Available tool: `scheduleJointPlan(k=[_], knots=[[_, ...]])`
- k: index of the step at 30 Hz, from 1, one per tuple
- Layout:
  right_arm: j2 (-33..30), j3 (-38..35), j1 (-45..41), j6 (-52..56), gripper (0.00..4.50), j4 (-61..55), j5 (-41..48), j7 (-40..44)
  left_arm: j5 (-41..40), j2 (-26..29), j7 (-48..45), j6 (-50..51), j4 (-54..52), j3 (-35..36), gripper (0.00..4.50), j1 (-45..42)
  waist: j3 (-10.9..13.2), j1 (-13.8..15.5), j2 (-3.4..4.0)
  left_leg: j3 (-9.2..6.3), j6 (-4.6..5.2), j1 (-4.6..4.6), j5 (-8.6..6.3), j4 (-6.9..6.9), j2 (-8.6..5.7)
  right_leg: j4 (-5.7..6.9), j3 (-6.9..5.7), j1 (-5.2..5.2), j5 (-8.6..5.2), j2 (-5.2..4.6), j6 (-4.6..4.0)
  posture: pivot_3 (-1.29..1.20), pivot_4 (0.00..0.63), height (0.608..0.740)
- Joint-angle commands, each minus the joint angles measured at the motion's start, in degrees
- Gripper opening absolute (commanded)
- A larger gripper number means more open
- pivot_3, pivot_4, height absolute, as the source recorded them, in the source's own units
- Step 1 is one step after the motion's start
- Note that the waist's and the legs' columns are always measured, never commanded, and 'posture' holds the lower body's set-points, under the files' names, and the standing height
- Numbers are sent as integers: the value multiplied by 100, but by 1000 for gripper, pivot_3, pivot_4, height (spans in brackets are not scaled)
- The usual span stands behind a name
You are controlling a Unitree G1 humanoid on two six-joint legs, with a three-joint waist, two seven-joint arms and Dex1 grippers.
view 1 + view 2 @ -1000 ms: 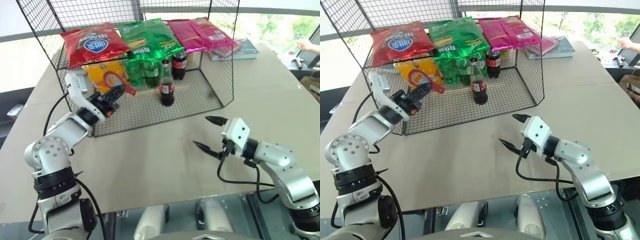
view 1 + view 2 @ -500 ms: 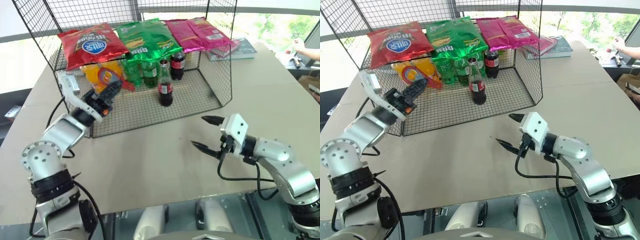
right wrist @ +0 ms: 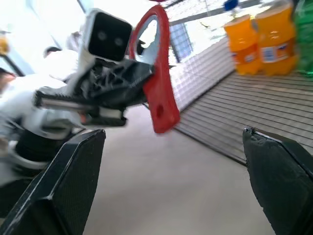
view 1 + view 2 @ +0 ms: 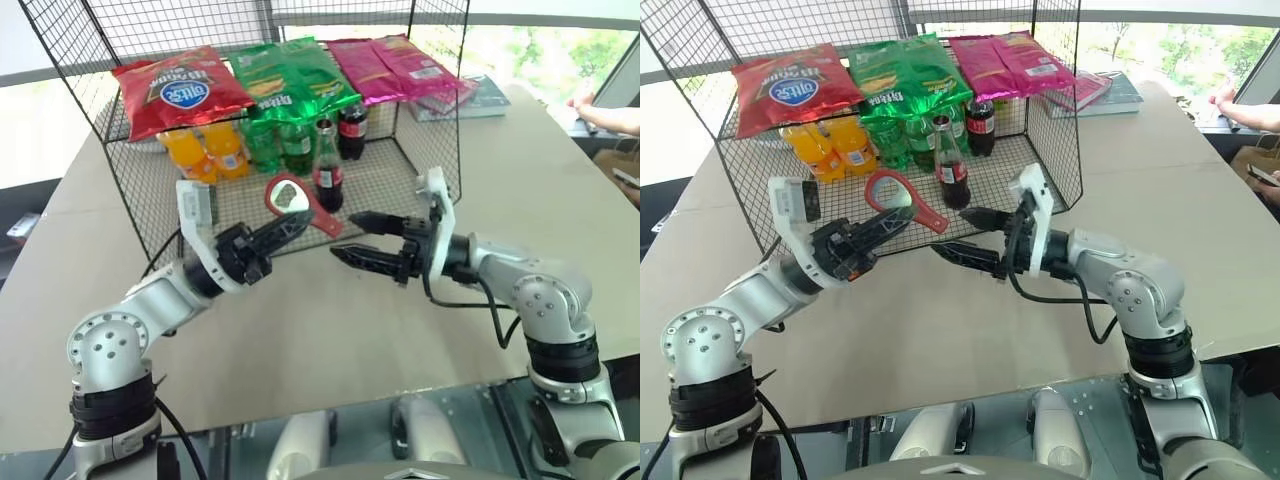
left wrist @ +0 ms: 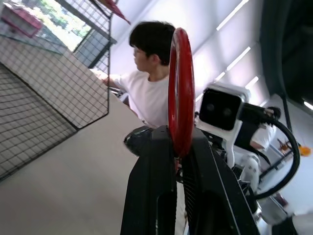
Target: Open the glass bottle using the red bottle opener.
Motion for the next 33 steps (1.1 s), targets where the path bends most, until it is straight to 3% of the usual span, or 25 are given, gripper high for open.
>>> scheduleJointPlan(k=[1,3,5,8,20,24,26,29,32,33], knots=[[59,-193,-229,207,3686,20,380,-62,50,233,-416,-106,-153,-101,0,-78,0,-6,0,0,0,0,0,0,-4,0,0,0,0,0,0,0,150,740],[85,-211,-268,326,3686,34,557,-54,150,326,-571,-142,-168,-192,0,-72,0,-7,0,-1,0,-1,0,-2,-8,-1,0,-2,0,-1,1,0,150,740],[115,-252,-300,436,3228,42,736,-65,262,377,-698,-198,-190,-269,0,-64,1,-8,1,-1,0,-2,0,-4,-8,-1,0,-5,0,-1,1,0,150,740],[58,-203,-339,521,1980,13,791,-25,390,429,-837,-276,-200,-350,0,-84,1,-14,2,0,0,-3,0,-6,-8,0,1,-7,-1,0,1,0,150,740],[-179,76,-356,593,1980,34,733,249,532,509,-1020,-440,-356,-484,0,-89,1,-21,2,0,1,-5,-1,-7,-7,-1,2,-10,-1,-1,2,0,150,740],[-210,100,-340,587,216,36,741,292,561,505,-1035,-465,-433,-501,0,-50,2,-20,2,1,2,-6,-1,-7,-6,-1,2,-10,-1,-1,2,0,150,740],[-235,99,-335,585,38,39,745,317,530,582,-1135,-427,-424,-494,0,-12,2,-21,2,1,2,-5,-1,-7,-6,-2,2,-10,-1,-1,3,0,150,740],[-271,102,-323,583,0,45,744,342,385,636,-1169,-392,-347,-447,1063,-16,2,-22,2,1,2,-5,-1,-8,2,0,2,-12,-1,0,3,0,150,740],[-301,109,-299,575,0,44,729,357,511,654,-1193,-500,-336,-445,2688,-25,2,-20,2,1,2,-8,-1,-8,4,-2,2,-13,-1,0,3,0,150,740],[-304,105,-291,574,0,42,731,357,549,650,-1183,-528,-330,-449,3033,-26,2,-20,2,2,2,-8,-1,-8,4,-2,2,-13,-1,0,3,0,150,740]])
